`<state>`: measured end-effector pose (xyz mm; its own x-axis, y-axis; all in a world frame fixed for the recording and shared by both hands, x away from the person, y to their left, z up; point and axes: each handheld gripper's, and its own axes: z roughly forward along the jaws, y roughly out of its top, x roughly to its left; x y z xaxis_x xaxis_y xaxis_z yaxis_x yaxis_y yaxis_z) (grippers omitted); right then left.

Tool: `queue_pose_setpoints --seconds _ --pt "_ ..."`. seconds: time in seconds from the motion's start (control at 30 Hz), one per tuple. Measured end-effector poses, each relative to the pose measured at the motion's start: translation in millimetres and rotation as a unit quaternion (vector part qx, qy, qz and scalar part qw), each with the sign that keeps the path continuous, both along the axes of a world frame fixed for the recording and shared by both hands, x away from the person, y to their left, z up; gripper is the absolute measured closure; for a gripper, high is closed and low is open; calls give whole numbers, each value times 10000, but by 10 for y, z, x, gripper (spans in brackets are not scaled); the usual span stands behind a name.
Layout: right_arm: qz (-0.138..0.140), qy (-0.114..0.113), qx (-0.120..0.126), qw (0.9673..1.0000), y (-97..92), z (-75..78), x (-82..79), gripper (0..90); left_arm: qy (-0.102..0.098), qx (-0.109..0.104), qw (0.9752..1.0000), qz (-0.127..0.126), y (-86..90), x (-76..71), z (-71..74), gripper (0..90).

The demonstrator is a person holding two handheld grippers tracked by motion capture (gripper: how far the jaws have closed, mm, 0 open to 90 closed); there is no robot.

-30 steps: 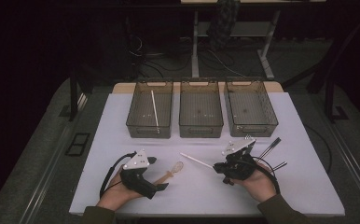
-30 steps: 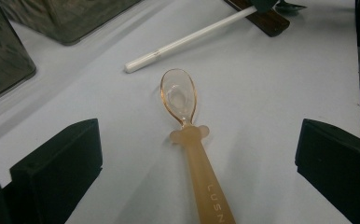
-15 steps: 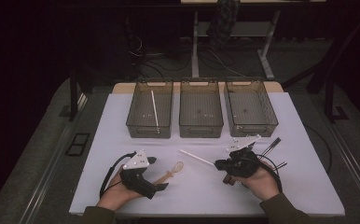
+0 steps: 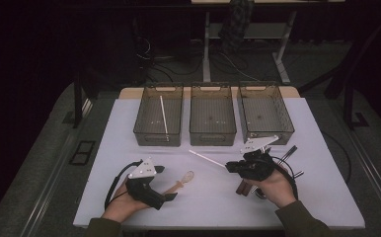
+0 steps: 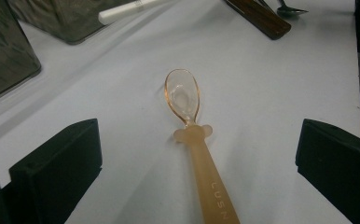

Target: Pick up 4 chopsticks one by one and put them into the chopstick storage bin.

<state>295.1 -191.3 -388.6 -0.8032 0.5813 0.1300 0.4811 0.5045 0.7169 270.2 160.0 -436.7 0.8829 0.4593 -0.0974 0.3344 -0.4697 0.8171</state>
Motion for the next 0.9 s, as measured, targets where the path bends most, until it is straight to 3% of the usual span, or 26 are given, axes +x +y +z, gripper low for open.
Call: queue_pose_setpoints --seconds 0.5,0.9 --pt "-147 -179 436 9988 11 228 136 850 2 4 10000 17 -1 -4 -1 0" --pt "-248 -319 512 9979 139 417 378 850 0 -19 10000 22 16 -2 3 0"
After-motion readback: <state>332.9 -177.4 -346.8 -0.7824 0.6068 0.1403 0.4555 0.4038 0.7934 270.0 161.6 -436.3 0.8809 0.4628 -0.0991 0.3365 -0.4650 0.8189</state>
